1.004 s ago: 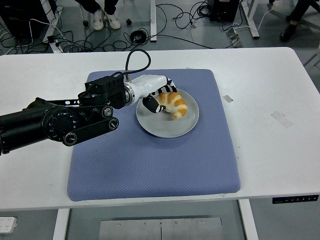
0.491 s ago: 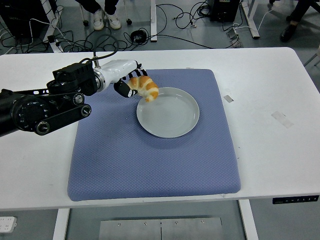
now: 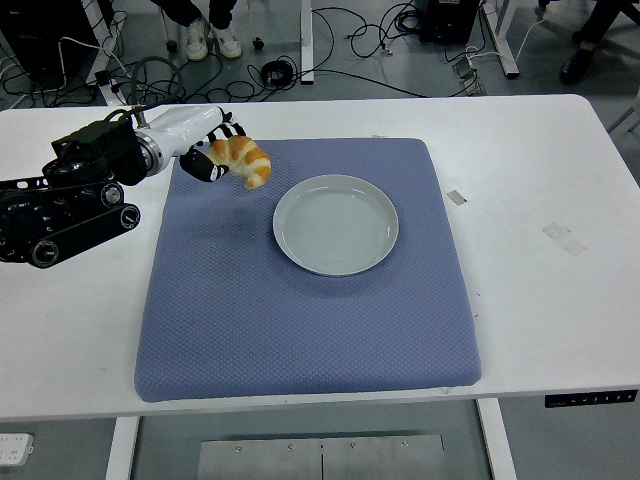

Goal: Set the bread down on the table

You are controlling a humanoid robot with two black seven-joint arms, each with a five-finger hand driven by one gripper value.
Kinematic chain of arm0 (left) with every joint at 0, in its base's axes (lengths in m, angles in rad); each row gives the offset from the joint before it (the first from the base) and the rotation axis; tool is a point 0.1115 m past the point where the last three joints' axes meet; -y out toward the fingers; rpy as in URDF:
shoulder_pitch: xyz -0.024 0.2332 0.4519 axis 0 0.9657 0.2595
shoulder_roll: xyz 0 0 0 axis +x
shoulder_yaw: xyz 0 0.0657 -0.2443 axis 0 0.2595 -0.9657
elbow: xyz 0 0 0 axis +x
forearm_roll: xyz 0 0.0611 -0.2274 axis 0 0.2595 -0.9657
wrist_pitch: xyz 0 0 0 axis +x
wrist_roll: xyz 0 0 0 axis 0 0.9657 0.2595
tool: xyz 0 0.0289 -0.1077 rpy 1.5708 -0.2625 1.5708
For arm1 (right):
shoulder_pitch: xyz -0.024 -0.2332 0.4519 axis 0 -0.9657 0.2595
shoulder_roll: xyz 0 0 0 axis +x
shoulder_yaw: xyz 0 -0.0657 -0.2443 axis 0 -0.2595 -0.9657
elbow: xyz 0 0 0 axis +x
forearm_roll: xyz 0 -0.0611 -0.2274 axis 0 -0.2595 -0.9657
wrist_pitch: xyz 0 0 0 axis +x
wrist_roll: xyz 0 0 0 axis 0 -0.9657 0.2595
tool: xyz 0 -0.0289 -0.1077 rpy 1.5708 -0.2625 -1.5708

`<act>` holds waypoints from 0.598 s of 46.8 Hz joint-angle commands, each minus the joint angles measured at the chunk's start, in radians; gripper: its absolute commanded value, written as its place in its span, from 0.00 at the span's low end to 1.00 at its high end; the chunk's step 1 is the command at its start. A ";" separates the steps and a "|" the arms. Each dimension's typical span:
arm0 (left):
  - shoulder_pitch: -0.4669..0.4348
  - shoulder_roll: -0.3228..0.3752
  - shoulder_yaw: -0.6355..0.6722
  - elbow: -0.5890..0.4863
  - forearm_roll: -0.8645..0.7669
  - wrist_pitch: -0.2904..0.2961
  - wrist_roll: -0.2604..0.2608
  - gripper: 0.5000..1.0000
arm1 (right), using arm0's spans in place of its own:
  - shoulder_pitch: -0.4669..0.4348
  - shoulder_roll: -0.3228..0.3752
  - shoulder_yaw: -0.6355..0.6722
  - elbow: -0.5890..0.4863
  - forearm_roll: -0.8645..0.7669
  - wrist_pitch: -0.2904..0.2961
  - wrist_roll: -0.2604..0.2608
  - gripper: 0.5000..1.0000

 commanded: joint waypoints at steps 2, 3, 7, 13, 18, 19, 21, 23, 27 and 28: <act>0.000 0.000 0.015 0.000 0.002 0.018 -0.002 0.16 | 0.000 0.000 0.000 0.000 0.000 0.000 0.000 1.00; 0.000 0.000 0.021 0.000 0.002 0.023 -0.004 0.16 | 0.000 0.000 0.000 0.000 0.000 0.000 0.000 1.00; 0.002 -0.002 0.038 0.002 0.004 0.040 -0.008 0.16 | 0.000 0.000 0.000 0.000 0.000 0.000 0.000 1.00; 0.008 -0.002 0.068 0.002 0.009 0.083 -0.019 0.16 | 0.000 0.000 0.000 0.000 0.000 0.000 0.000 1.00; 0.009 -0.002 0.100 0.011 0.022 0.123 -0.021 0.16 | 0.000 0.000 0.000 0.000 0.000 0.000 0.000 1.00; 0.009 -0.002 0.105 0.014 0.024 0.130 -0.022 0.16 | 0.000 0.000 0.000 0.000 0.000 0.000 0.000 1.00; 0.009 0.000 0.117 0.020 0.029 0.143 -0.022 0.16 | 0.000 0.000 0.000 0.000 0.000 0.000 0.002 1.00; 0.009 0.000 0.128 0.023 0.029 0.150 -0.027 0.16 | 0.000 0.000 0.000 0.000 0.000 0.000 0.000 1.00; 0.011 0.003 0.145 0.025 0.029 0.164 -0.033 0.16 | 0.000 0.000 0.000 0.000 0.000 0.000 0.000 1.00; 0.011 0.005 0.148 0.025 0.029 0.167 -0.033 0.16 | 0.000 0.000 0.000 0.000 0.000 0.000 0.000 1.00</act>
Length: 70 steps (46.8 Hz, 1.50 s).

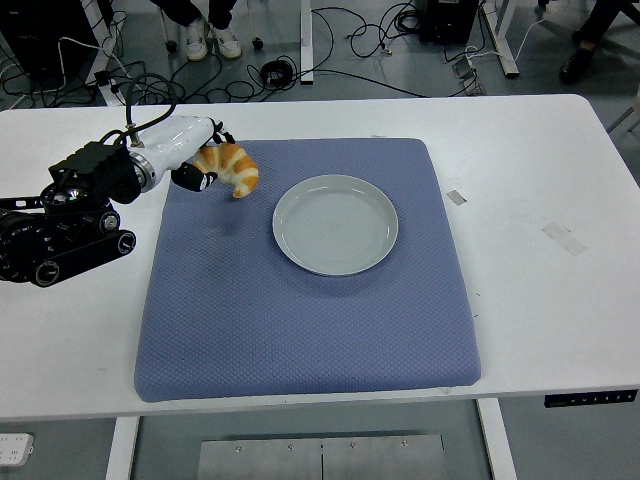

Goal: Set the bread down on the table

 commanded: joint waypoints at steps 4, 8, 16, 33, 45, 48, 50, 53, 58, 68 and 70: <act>0.007 0.010 0.020 0.002 0.000 0.023 -0.002 0.17 | 0.000 0.000 0.000 0.000 0.000 0.000 0.000 1.00; 0.010 0.010 0.032 0.014 0.000 0.038 -0.009 0.17 | 0.000 0.000 0.000 0.000 0.000 0.000 0.000 1.00; 0.022 0.010 0.054 0.034 0.000 0.061 -0.014 0.26 | 0.000 0.000 0.000 0.000 0.000 0.000 0.000 1.00; 0.024 0.025 0.045 0.033 -0.081 0.064 -0.055 0.80 | 0.000 0.000 0.000 0.000 0.000 0.000 0.001 1.00; 0.015 0.025 0.017 0.029 -0.107 0.061 -0.089 0.94 | 0.000 0.000 0.000 0.000 0.000 0.000 0.000 1.00; 0.013 0.025 0.003 0.029 -0.109 0.060 -0.089 0.94 | 0.000 0.000 0.000 0.000 0.000 0.000 0.001 1.00; 0.013 0.025 -0.018 0.029 -0.115 0.058 -0.089 0.94 | 0.000 0.000 0.000 0.000 0.000 0.000 0.000 1.00; 0.013 0.025 -0.070 0.029 -0.156 0.052 -0.089 0.94 | 0.000 0.000 0.000 0.000 0.000 0.000 0.000 1.00; 0.002 0.041 -0.142 0.031 -0.288 0.017 -0.110 0.94 | 0.000 0.000 0.000 0.000 0.000 0.000 0.000 1.00; -0.027 0.073 -0.181 0.033 -0.471 -0.016 -0.170 0.94 | 0.000 0.000 0.000 0.000 0.000 0.000 0.000 1.00; -0.025 0.079 -0.195 0.033 -0.485 -0.017 -0.173 0.94 | 0.000 0.000 0.000 0.000 0.000 0.000 0.000 1.00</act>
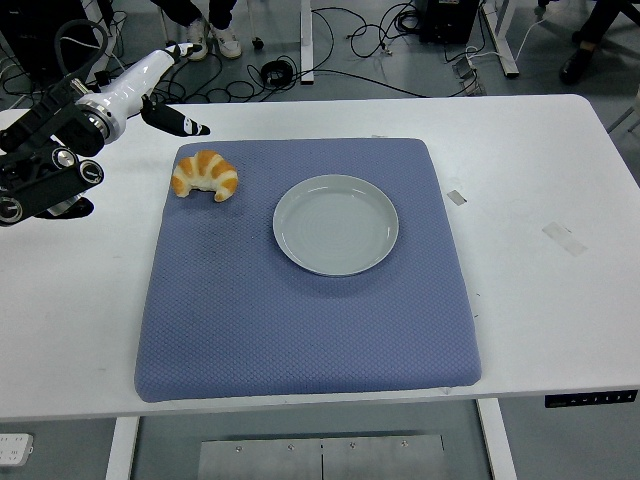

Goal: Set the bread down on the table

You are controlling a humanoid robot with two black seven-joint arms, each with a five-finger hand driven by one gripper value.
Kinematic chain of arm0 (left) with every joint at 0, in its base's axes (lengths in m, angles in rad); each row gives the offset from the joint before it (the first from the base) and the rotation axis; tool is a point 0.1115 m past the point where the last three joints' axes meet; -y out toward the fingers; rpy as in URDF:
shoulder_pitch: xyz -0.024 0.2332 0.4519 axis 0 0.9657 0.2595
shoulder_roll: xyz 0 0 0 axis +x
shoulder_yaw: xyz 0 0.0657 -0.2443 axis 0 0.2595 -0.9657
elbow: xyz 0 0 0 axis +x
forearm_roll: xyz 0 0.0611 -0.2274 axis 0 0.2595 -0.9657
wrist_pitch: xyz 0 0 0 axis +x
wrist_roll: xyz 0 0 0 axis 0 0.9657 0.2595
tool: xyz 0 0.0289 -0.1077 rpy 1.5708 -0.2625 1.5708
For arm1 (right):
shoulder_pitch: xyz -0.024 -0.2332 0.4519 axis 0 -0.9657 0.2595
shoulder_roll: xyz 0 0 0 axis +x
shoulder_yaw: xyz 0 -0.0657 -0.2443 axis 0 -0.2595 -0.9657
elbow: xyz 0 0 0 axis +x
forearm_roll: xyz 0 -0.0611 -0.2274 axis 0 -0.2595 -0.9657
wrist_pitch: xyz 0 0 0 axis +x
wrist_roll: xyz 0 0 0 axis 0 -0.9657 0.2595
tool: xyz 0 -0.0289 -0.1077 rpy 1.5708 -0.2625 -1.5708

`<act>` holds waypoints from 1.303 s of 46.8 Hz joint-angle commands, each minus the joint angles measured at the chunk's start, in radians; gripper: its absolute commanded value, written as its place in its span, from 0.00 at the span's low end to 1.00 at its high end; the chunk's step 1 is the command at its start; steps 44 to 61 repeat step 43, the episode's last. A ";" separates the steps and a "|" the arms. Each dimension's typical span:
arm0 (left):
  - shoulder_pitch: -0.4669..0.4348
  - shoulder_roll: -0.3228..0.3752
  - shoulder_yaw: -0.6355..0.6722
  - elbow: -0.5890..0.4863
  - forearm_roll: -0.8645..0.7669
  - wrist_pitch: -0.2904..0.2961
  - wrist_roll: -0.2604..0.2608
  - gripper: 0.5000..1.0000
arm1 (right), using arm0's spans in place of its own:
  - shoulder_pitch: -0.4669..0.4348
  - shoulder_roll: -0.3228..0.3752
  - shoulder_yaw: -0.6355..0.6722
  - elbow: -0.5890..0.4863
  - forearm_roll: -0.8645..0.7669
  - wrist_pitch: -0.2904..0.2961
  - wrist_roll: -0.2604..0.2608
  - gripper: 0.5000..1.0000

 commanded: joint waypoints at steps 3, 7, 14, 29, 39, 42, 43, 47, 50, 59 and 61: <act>0.005 0.010 -0.041 0.003 -0.041 -0.004 -0.005 0.94 | 0.000 0.000 0.000 0.000 0.000 0.000 0.000 1.00; 0.015 0.011 -0.079 0.009 -0.078 -0.024 -0.005 0.94 | 0.000 0.000 0.000 0.000 0.000 0.000 0.000 1.00; 0.021 0.022 -0.113 0.043 -0.147 -0.055 -0.005 0.94 | 0.000 0.000 0.000 0.000 0.000 0.000 0.000 1.00; 0.024 0.034 -0.122 0.112 -0.181 -0.098 -0.028 0.94 | 0.000 0.000 0.000 0.000 0.000 0.000 0.000 1.00; 0.035 0.033 -0.122 0.113 -0.181 -0.098 -0.035 0.94 | 0.021 0.000 0.003 0.017 0.000 0.003 0.001 1.00; 0.036 0.031 -0.122 0.115 -0.181 -0.098 -0.035 0.94 | 0.022 0.000 0.002 0.015 0.000 0.001 0.000 1.00; 0.036 0.031 -0.122 0.115 -0.181 -0.098 -0.035 0.94 | 0.022 0.000 0.000 0.015 0.002 0.001 0.001 1.00; 0.036 0.031 -0.122 0.115 -0.181 -0.098 -0.035 0.94 | 0.022 0.000 0.000 0.015 0.002 0.001 0.001 1.00; 0.036 0.031 -0.122 0.115 -0.181 -0.098 -0.035 0.94 | 0.022 0.000 0.000 0.015 0.002 0.001 0.001 1.00; 0.036 0.031 -0.122 0.115 -0.181 -0.098 -0.035 0.94 | 0.022 0.000 0.000 0.015 0.002 0.001 0.001 1.00; 0.036 0.031 -0.122 0.115 -0.181 -0.098 -0.035 0.94 | 0.022 0.000 0.000 0.015 0.002 0.001 0.001 1.00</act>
